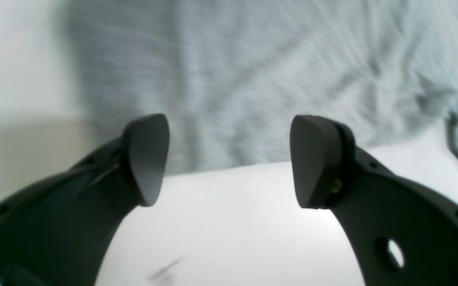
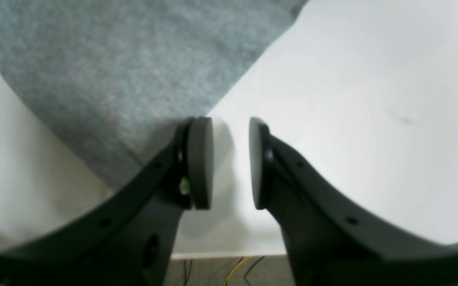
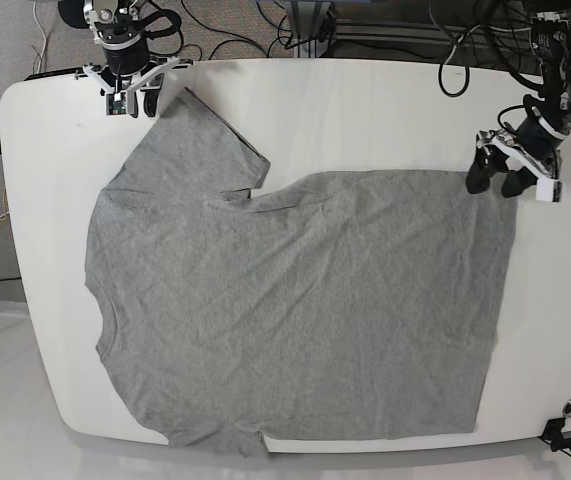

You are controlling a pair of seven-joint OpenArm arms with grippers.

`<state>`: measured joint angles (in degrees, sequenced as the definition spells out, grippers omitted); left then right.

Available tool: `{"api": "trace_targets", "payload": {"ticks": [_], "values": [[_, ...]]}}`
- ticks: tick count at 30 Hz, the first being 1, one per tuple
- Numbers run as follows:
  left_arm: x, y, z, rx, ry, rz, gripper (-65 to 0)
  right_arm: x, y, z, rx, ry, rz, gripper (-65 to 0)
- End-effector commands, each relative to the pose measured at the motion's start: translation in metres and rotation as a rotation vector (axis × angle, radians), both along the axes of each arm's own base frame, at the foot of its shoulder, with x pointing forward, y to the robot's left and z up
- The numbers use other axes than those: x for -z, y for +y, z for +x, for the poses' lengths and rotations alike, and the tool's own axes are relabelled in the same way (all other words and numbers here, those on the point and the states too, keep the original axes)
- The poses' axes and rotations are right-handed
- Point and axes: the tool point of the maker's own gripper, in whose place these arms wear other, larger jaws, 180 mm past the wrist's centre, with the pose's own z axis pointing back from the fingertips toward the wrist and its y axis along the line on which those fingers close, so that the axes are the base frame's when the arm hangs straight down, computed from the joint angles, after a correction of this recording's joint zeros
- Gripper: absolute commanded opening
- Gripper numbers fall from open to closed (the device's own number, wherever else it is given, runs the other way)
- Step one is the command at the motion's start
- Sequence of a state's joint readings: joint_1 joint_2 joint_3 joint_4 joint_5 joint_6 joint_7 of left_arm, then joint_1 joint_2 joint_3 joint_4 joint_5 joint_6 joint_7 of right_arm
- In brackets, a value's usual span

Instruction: Fold the T-shirt properly

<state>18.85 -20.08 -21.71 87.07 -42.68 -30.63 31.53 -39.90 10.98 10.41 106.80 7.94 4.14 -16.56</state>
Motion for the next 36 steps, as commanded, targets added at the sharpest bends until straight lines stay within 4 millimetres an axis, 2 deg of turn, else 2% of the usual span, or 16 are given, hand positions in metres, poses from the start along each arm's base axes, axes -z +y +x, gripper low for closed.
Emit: {"api": "trace_targets", "payload": {"ticks": [1, 5, 9, 11, 13, 16, 25, 30, 36], "values": [[-0.016, 0.018, 0.006, -0.037, -0.050, 0.018, -19.9, -0.009, -0.002, 0.005, -0.004, -0.039, -0.007, -49.7], [-0.010, 0.039, -0.003, -0.092, -0.027, 0.029, -19.9, -0.009, -0.002, 0.005, -0.005, -0.037, -0.008, -49.7], [0.010, 0.057, -0.015, -0.156, 0.029, 0.011, -19.9, -0.009, -0.001, 0.005, -0.006, -0.038, -0.007, -49.7], [0.018, 0.061, -0.019, -0.172, 0.052, 0.002, -19.9, -0.009, -0.001, 0.005, -0.006, -0.038, -0.007, -49.7], [0.019, 0.061, -0.013, -0.177, 0.048, -0.011, -19.9, -0.009, -0.001, 0.005, -0.006, -0.038, -0.007, -49.7], [0.026, 0.062, -0.015, -0.189, 0.064, -0.023, -19.9, -0.009, -0.001, 0.005, -0.006, -0.038, -0.007, -49.7], [0.036, 0.024, -0.005, -0.154, 0.061, -0.097, -19.9, -0.009, -0.001, 0.004, -0.006, -0.037, -0.007, -49.7], [0.038, 0.015, -0.002, -0.145, 0.060, -0.112, -20.1, -0.009, -0.001, 0.004, -0.006, -0.035, -0.007, -49.7], [0.028, 0.010, 0.017, -0.127, 0.022, -0.117, -20.3, -0.009, -0.002, 0.003, -0.005, -0.034, -0.008, -49.7]]}}
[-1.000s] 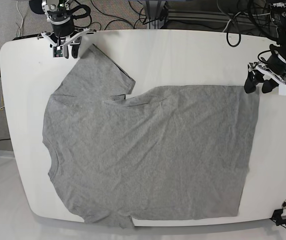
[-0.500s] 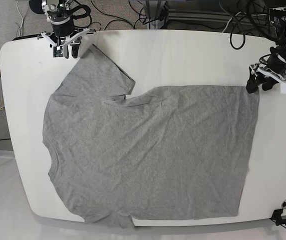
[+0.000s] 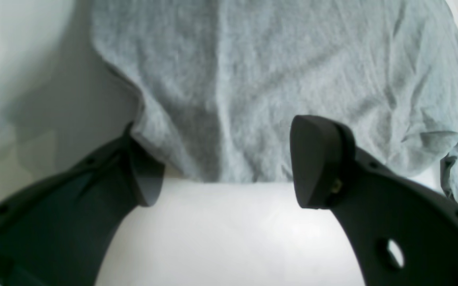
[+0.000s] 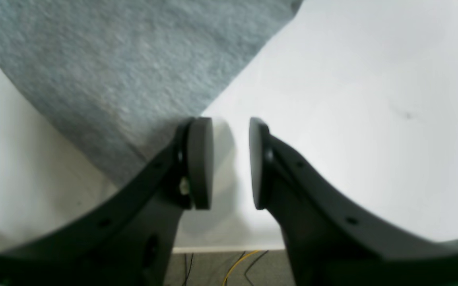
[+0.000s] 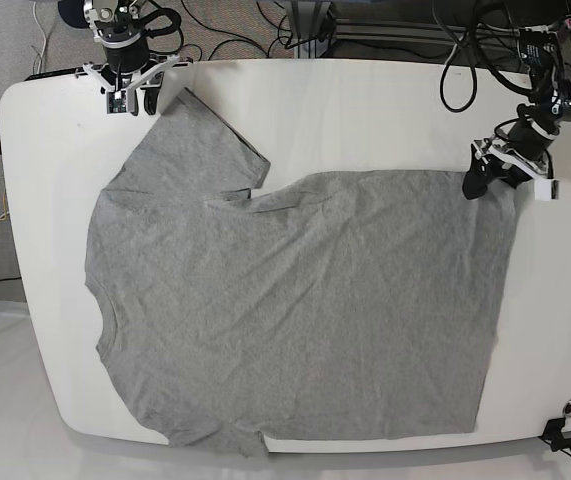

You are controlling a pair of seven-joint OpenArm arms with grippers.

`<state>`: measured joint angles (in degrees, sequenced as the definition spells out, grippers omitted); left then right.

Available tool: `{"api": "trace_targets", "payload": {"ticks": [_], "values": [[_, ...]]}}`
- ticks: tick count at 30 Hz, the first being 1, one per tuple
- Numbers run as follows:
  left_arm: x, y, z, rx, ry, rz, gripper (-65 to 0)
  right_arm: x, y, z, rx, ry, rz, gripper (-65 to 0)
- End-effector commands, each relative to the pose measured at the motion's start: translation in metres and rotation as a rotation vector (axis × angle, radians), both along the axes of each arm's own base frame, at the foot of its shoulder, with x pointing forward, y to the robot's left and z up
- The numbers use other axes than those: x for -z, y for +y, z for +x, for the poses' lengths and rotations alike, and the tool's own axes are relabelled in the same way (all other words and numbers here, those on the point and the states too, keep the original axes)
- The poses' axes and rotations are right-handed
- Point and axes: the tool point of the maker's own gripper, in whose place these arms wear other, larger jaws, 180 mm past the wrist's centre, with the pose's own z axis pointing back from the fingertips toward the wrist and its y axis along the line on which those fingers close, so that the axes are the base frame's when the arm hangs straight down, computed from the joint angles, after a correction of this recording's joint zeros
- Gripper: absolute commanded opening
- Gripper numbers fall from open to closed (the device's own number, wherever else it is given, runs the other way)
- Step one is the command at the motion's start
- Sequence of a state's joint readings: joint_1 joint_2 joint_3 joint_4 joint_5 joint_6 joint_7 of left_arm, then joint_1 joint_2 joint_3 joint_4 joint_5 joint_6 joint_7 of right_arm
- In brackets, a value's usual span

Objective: Fold the T-shirt properly
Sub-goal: 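Lower the right gripper and pinch the shirt shoulder beside the sleeve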

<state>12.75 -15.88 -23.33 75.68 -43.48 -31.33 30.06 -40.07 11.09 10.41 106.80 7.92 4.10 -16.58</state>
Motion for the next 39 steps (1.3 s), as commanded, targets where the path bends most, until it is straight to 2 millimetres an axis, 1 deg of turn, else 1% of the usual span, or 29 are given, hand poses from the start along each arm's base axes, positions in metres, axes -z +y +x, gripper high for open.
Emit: {"api": "trace_targets", "payload": {"ticks": [1, 7, 11, 15, 16, 18, 19, 23, 26, 28, 31, 32, 34, 37, 39], "values": [[-0.006, 0.006, 0.006, 0.001, -0.007, 0.021, -20.3, -0.009, -0.001, 0.004, -0.004, -0.038, -0.006, -49.7], [-0.015, 0.006, 0.019, -0.003, -0.038, 0.020, -20.3, -0.009, -0.001, 0.004, -0.005, -0.038, -0.006, -49.7], [-0.004, 0.008, 0.016, -0.015, -0.009, 0.006, -20.3, -0.009, -0.001, 0.003, -0.005, -0.036, -0.006, -49.7], [-0.003, 0.007, 0.016, -0.011, -0.007, 0.004, -20.5, -0.009, -0.001, 0.003, -0.005, -0.036, -0.006, -49.7], [-0.003, 0.007, 0.016, -0.011, -0.007, 0.004, -21.9, -0.009, -0.001, 0.003, -0.005, -0.036, -0.006, -49.7], [-0.003, 0.007, 0.016, -0.011, -0.007, 0.004, -29.2, -0.009, -0.001, 0.004, -0.005, -0.038, -0.006, -49.7], [-0.003, 0.007, 0.016, -0.011, -0.007, 0.004, -35.2, -0.009, -0.001, 0.004, -0.005, -0.038, -0.006, -49.7], [-0.003, 0.007, 0.016, -0.012, -0.007, 0.004, -65.0, -0.009, -0.001, 0.005, -0.004, -0.039, -0.005, -49.7], [-0.003, 0.007, 0.016, -0.012, -0.007, 0.004, -65.0, -0.009, 0.002, 0.004, 0.015, -0.042, 0.030, -49.3], [-0.003, 0.007, 0.016, -0.012, -0.007, 0.004, -65.0, -0.010, 0.006, 0.004, 0.048, -0.050, 0.119, -49.2], [-0.004, 0.007, 0.016, -0.012, -0.008, 0.005, -65.0, -0.016, -0.001, 0.004, 0.111, -0.069, 0.252, -48.8], [-0.004, 0.007, 0.016, -0.012, -0.008, 0.005, -65.0, -0.017, -0.004, 0.003, 0.131, -0.062, 0.284, -47.0], [-0.004, 0.007, 0.016, -0.012, -0.008, 0.005, -65.0, -0.019, -0.008, 0.001, 0.175, -0.052, 0.372, -39.9], [-0.004, 0.007, 0.016, -0.010, -0.009, 0.006, -65.0, -0.025, -0.012, 0.000, 0.215, -0.053, 0.476, -27.3], [-0.004, 0.007, 0.016, -0.010, -0.009, 0.006, -65.0, -0.030, -0.013, 0.001, 0.225, -0.067, 0.528, -21.8]]}}
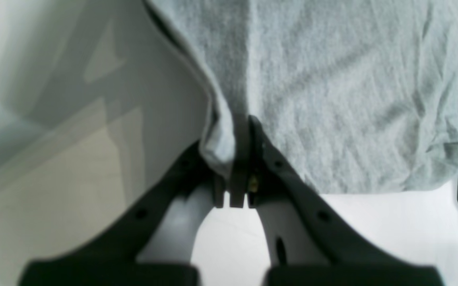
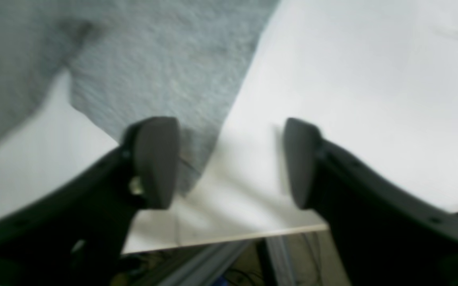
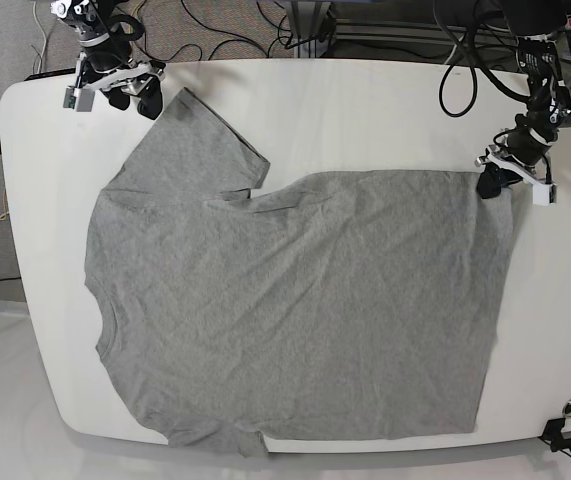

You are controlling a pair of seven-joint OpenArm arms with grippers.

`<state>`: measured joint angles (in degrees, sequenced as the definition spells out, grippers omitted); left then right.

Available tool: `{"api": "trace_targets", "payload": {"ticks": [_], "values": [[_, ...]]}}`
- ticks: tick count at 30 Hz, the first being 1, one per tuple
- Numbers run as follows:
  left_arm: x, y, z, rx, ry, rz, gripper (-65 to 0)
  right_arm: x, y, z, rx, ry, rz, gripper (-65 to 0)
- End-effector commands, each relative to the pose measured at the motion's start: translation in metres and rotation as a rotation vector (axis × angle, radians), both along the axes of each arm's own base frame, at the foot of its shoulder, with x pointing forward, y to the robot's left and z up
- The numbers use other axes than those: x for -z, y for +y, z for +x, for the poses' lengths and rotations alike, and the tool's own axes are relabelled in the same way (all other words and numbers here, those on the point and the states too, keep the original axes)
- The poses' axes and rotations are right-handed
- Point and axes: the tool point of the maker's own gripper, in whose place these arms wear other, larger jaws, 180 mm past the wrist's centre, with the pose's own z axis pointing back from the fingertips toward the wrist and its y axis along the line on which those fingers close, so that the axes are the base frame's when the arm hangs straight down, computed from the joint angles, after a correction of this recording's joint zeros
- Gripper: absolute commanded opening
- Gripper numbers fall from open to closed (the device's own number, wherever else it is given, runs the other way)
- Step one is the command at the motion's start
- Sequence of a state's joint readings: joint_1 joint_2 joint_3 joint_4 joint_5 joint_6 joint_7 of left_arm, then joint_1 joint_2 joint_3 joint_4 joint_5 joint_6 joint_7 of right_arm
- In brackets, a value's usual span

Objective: Fold the T-shirt properly
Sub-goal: 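Lower the right gripper and pinch the shirt shoulder beside the sleeve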

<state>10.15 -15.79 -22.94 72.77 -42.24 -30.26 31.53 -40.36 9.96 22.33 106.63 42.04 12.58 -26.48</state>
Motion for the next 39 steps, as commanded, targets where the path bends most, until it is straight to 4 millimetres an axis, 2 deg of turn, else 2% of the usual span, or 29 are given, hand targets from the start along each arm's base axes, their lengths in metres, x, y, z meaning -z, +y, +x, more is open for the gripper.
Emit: {"api": "trace_targets", "payload": {"ticks": [1, 4, 7, 12, 16, 30, 39], "values": [[-0.014, 0.006, 0.009, 0.000, -0.049, 0.008, -65.0, -0.016, -0.003, 0.004, 0.010, -0.052, 0.068, -20.9], [-0.014, 0.006, 0.009, 0.000, -0.049, 0.008, -65.0, -0.018, 0.003, 0.000, 0.004, -0.035, 0.179, -20.7], [-0.014, 0.005, 0.009, 0.001, -0.050, 0.008, -65.0, -0.008, 0.006, -0.007, 0.051, -0.008, 0.297, -20.7], [-0.013, 0.006, 0.008, 0.003, -0.048, 0.009, -65.0, 0.014, 0.020, -0.018, 0.055, 0.053, 0.363, -20.7], [-0.014, 0.006, 0.007, 0.004, -0.047, 0.011, -65.0, 0.017, 0.020, -0.020, 0.060, 0.063, 0.367, -20.7], [-0.013, 0.007, 0.006, 0.003, -0.046, 0.012, -65.0, 0.016, 0.040, -0.004, 0.012, 0.070, 0.421, -20.7], [-0.014, 0.007, 0.006, 0.004, -0.047, 0.014, -65.0, 0.008, 0.043, 0.020, -0.008, 0.026, 0.428, -20.7]]}}
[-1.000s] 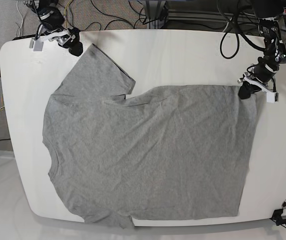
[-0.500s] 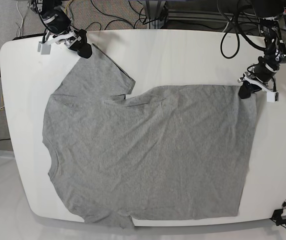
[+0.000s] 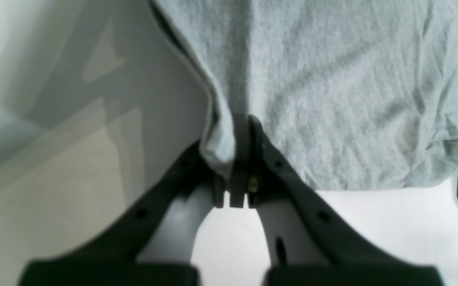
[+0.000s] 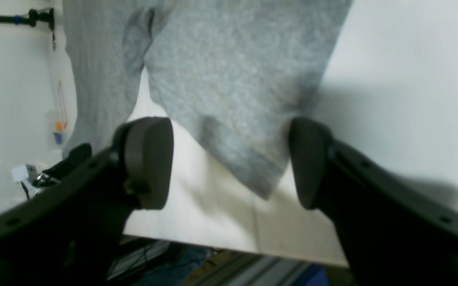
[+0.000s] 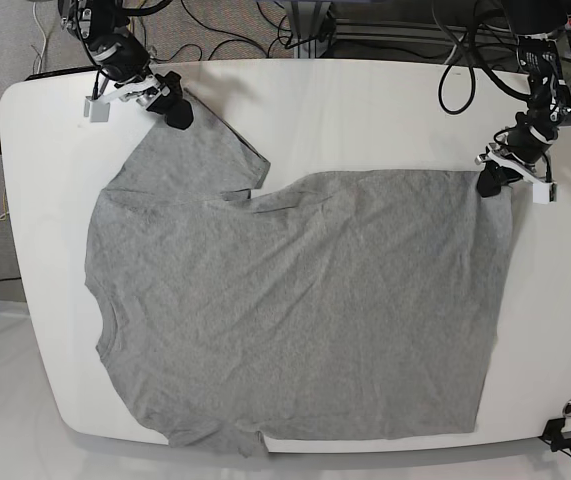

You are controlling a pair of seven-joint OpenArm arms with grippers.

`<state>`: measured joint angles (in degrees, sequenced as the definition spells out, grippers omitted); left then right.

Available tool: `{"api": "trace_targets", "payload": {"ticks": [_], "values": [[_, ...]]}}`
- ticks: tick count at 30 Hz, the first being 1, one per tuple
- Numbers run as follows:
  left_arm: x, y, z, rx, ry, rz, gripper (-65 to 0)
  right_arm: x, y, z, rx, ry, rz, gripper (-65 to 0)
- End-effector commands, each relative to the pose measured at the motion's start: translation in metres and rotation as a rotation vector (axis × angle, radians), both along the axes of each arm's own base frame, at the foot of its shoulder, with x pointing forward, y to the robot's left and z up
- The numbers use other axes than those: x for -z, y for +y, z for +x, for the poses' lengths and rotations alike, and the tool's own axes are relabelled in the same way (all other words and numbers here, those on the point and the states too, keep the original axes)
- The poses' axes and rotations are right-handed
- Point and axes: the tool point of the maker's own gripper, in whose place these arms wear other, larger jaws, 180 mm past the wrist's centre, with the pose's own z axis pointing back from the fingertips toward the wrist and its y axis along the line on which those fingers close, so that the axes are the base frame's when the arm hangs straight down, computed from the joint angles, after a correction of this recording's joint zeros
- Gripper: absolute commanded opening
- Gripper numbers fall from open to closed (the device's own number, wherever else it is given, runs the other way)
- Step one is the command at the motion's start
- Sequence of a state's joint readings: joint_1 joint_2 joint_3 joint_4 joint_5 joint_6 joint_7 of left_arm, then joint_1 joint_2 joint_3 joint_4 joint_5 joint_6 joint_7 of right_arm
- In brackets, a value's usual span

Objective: Fold the T-shirt properly
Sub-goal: 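Lower the right gripper and pinch the shirt shoulder beside the sleeve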

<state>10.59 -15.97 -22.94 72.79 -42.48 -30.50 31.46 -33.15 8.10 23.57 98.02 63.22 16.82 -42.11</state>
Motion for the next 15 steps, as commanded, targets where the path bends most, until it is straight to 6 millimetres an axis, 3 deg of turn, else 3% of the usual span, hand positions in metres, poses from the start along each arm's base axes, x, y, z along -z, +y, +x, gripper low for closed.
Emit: {"api": "trace_targets", "payload": {"ticks": [1, 5, 15], "values": [[-0.015, 0.007, 0.009, 0.001, -0.050, 0.015, -65.0, -0.004, -0.001, 0.007, -0.016, -0.018, -0.007, -20.7], [-0.015, 0.007, 0.009, 0.001, -0.050, 0.015, -65.0, 0.006, 0.012, 0.010, -0.010, 0.011, 0.065, -20.7], [-0.015, 0.006, 0.009, 0.003, -0.051, 0.014, -65.0, 0.004, 0.029, 0.018, -0.037, 0.005, 0.113, -20.7]]}}
